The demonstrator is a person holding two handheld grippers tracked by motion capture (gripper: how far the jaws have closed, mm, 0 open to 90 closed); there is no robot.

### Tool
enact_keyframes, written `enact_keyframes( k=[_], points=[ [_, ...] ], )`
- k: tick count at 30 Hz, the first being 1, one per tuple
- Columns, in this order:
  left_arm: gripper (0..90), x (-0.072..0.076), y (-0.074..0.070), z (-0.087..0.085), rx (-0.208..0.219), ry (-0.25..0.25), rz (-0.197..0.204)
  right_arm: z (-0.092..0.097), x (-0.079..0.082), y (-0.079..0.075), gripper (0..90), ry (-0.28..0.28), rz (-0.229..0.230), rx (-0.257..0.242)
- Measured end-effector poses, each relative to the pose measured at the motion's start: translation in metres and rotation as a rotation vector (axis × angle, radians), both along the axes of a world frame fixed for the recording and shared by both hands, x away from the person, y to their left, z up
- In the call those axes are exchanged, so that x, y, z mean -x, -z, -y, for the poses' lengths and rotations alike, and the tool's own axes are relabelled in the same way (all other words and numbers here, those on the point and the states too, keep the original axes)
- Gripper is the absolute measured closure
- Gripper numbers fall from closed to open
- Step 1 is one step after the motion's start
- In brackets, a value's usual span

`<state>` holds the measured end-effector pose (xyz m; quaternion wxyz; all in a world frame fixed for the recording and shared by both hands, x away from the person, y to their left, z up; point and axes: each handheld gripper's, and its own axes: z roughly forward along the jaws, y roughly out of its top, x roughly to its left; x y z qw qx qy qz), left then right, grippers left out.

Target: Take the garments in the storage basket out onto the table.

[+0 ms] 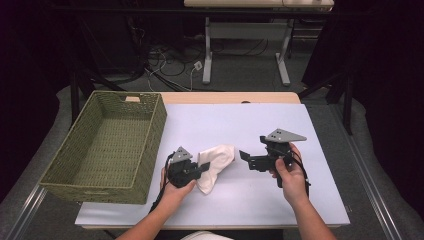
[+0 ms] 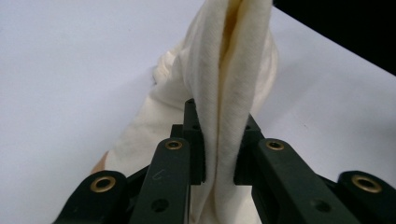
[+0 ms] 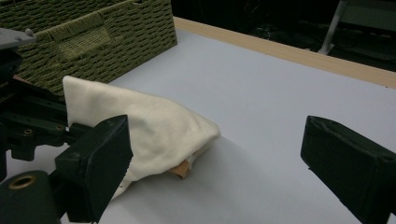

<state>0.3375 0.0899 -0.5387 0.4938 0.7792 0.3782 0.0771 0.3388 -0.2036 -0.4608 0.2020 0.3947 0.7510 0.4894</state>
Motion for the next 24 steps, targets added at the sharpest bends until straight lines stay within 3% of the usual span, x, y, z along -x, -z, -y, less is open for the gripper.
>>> enact_keyframes(
  k=[13,24],
  points=[
    [77.5,0.0017,0.0016,0.0028,0.001,0.001,0.0,0.0003,0.0,-0.0005,8.4,-0.006,0.002,0.005],
    [69.2,0.0024,-0.0015,0.0005,0.023,0.002,-0.006,0.0004,0.0001,-0.0006,8.4,-0.006,0.0,0.007]
  ],
)
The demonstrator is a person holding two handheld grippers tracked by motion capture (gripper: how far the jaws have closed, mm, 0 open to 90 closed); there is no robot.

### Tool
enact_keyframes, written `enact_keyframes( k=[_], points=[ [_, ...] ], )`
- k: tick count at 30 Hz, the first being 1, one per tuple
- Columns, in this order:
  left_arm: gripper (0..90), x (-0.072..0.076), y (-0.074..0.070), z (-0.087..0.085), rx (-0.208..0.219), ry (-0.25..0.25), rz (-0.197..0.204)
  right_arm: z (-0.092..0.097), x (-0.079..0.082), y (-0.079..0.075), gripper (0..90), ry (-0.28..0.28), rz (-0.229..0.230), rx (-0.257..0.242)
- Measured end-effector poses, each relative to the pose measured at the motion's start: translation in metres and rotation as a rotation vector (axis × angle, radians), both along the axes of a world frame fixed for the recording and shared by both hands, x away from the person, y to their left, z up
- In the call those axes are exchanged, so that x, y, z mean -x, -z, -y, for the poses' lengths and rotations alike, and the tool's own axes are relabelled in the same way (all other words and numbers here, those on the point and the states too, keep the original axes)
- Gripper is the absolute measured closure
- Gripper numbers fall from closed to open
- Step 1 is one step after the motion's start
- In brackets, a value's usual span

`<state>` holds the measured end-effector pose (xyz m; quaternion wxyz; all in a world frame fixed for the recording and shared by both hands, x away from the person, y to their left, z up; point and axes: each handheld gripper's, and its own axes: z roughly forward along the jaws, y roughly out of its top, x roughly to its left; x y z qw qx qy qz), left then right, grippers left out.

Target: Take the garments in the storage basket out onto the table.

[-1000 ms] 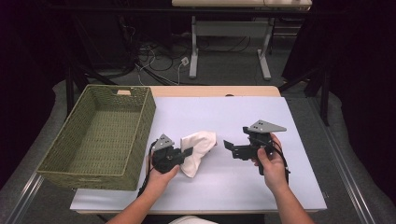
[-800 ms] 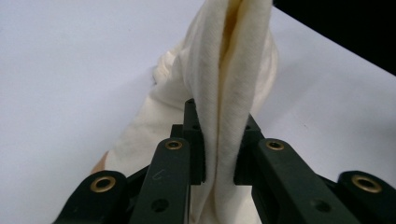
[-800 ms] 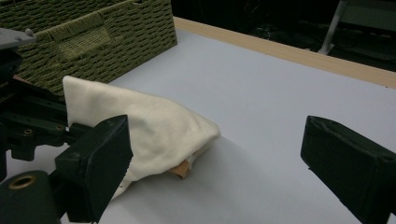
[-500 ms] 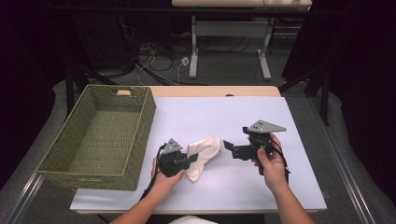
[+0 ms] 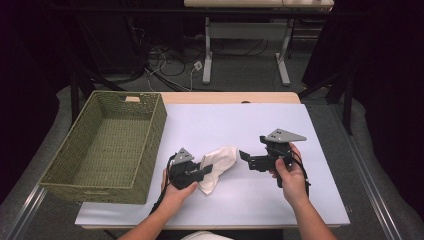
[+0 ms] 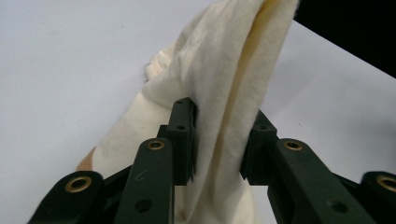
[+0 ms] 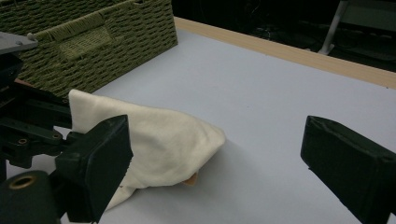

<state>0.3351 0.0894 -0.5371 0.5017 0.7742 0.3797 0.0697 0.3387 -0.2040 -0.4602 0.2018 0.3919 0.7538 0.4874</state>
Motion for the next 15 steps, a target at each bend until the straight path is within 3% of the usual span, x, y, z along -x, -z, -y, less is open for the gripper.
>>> enact_keyframes(
  k=[6,9,15],
  points=[
    [60.5,-0.0003,-0.0027,-0.0014,0.027,-0.003,0.012,-0.0009,0.0003,0.0003,8.4,0.002,-0.005,-0.003],
    [55.2,-0.0017,-0.0012,-0.0016,0.004,-0.009,0.026,-0.001,0.0003,0.0003,8.4,0.001,-0.005,-0.003],
    [43.9,-0.0048,0.0015,-0.0003,0.02,-0.01,0.029,-0.001,0.0003,0.0007,8.4,-0.002,-0.007,0.0]
  ],
)
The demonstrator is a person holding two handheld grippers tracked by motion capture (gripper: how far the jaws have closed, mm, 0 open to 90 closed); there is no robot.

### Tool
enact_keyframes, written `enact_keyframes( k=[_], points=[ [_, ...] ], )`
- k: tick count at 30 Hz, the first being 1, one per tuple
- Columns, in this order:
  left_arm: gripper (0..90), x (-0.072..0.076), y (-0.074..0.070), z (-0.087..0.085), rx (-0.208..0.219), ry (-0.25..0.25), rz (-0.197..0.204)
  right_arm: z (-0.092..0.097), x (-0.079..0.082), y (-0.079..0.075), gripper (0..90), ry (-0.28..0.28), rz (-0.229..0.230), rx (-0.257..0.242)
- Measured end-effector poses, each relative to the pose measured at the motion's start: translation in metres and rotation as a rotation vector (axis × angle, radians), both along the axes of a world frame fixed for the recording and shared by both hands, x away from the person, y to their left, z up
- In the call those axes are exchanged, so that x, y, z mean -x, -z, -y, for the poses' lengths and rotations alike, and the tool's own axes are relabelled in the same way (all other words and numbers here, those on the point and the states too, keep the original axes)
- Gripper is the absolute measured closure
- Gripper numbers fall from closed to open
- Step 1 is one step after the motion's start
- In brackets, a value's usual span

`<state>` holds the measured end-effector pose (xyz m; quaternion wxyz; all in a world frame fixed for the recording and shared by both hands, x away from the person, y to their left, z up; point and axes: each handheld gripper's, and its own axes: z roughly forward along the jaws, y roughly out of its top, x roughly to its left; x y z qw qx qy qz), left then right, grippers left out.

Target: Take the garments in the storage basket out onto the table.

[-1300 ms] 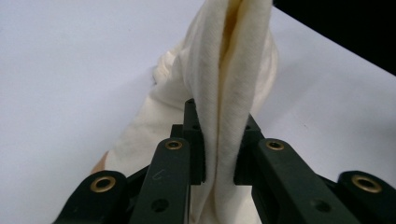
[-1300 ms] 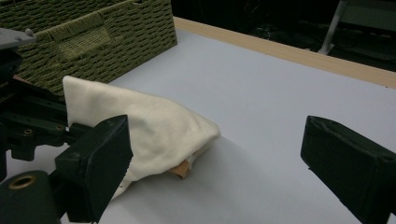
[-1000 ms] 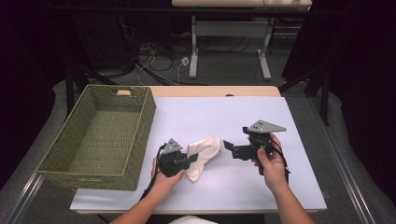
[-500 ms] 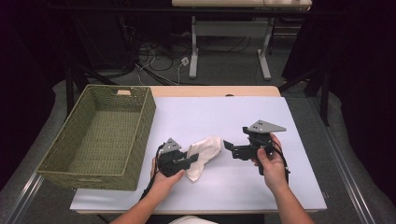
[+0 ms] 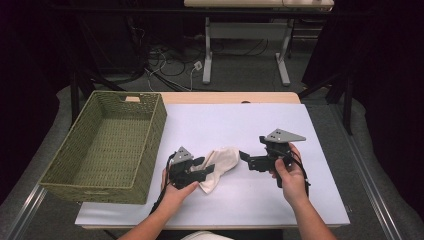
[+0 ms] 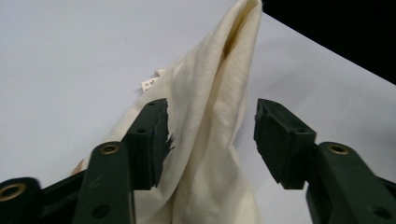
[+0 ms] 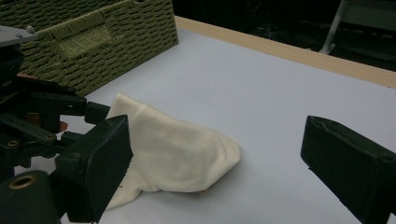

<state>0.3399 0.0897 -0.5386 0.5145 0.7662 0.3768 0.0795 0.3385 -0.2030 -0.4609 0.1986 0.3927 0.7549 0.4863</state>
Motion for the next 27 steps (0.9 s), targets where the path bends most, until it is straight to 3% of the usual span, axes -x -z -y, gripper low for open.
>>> enact_keyframes(
  k=[10,15,19,24,27],
  points=[
    [35.6,-0.002,-0.002,-0.001,0.007,-0.001,-0.002,0.0,0.0,0.0,8.4,0.002,-0.001,0.001],
    [31.4,-0.001,-0.008,0.002,-0.019,0.007,-0.009,0.001,-0.001,0.001,8.4,0.001,-0.001,0.007],
    [31.6,0.001,-0.012,0.003,-0.068,0.03,0.025,0.0,-0.001,0.001,8.6,0.002,-0.005,0.001],
    [31.6,0.004,-0.017,0.005,-0.093,0.033,0.086,-0.001,-0.003,0.002,8.6,0.002,-0.003,-0.003],
    [31.6,0.006,-0.019,0.004,-0.101,0.033,0.093,-0.001,-0.004,0.003,8.6,-0.003,-0.002,0.0]
  ],
)
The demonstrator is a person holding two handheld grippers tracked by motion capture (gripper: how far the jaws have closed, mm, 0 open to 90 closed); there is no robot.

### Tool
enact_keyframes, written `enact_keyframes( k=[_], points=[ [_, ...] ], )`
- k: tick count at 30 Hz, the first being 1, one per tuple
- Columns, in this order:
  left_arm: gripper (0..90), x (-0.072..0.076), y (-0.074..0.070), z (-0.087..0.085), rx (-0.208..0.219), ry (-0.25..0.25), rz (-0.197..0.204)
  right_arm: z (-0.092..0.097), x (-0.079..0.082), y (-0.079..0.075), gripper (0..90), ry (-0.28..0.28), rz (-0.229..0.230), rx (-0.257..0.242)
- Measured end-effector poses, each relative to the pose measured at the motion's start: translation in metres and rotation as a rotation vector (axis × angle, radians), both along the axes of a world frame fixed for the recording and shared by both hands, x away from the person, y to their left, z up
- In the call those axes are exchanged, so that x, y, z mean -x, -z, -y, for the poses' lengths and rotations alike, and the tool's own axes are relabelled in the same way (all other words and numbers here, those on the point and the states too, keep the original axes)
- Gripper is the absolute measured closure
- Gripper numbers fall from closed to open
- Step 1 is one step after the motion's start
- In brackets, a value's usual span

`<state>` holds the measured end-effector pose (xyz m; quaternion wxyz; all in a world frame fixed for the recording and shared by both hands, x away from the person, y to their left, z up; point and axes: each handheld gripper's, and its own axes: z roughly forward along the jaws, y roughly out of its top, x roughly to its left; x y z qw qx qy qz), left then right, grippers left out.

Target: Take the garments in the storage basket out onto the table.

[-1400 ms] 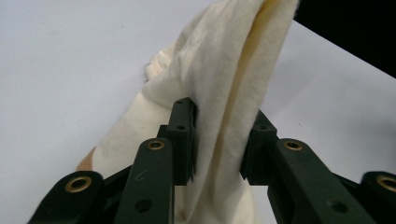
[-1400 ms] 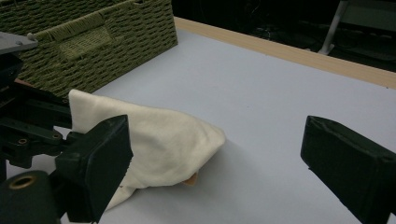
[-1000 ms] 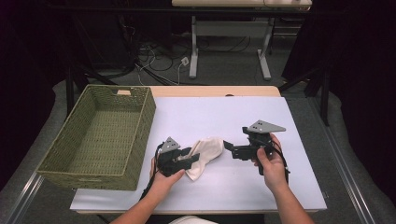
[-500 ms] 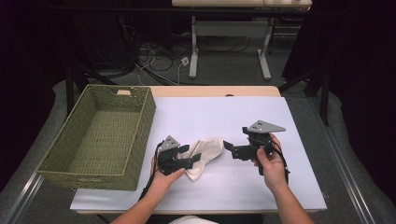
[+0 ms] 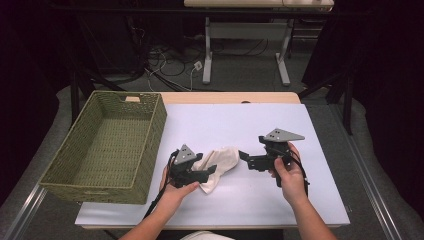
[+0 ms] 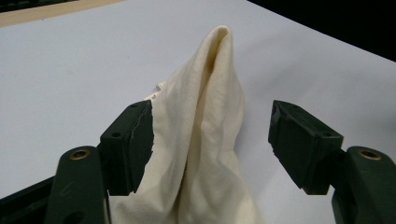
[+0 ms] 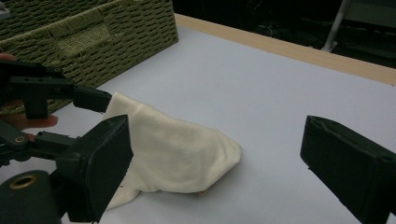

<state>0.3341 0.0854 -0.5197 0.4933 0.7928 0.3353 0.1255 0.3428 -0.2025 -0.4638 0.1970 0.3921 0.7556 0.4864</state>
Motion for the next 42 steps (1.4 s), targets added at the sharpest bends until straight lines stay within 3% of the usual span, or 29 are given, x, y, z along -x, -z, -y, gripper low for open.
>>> enact_keyframes(
  k=[4,12,13,16,18,22,24,29,35,40,42],
  points=[
    [31.6,0.0,-0.003,-0.001,0.014,0.016,-0.027,0.0,0.0,0.0,8.6,-0.003,0.004,-0.001],
    [28.4,0.002,-0.024,-0.013,0.048,-0.018,-0.049,-0.001,0.001,-0.001,8.6,-0.002,0.001,-0.002],
    [26.4,0.002,-0.026,-0.014,0.062,-0.028,-0.057,-0.001,0.001,-0.001,8.6,-0.004,0.005,-0.001],
    [21.8,0.001,-0.034,-0.02,0.044,-0.029,-0.07,-0.001,0.001,-0.001,8.6,-0.004,0.004,-0.002],
    [20.3,0.001,-0.04,-0.023,0.073,-0.04,-0.086,-0.001,0.001,-0.002,8.6,-0.003,0.006,-0.002],
    [12.7,0.0,-0.051,-0.032,0.093,-0.023,-0.135,0.0,0.002,-0.002,8.6,0.001,0.005,-0.005],
    [5.6,-0.001,-0.056,-0.038,0.091,-0.038,-0.148,0.0,0.002,-0.002,8.6,0.001,0.004,-0.005],
    [0.7,-0.005,-0.066,-0.057,0.121,-0.089,-0.128,0.0,0.002,-0.002,8.6,0.004,0.001,-0.007],
    [0.6,-0.006,-0.083,-0.089,0.172,-0.161,-0.067,0.002,0.002,-0.002,8.6,0.004,0.005,-0.009],
    [0.6,-0.007,-0.094,-0.117,0.129,-0.252,-0.014,0.004,0.001,-0.002,8.7,0.016,0.0,-0.014],
    [0.6,-0.007,-0.096,-0.127,0.141,-0.275,-0.007,0.004,0.001,-0.002,8.6,0.017,-0.003,-0.016]
  ],
)
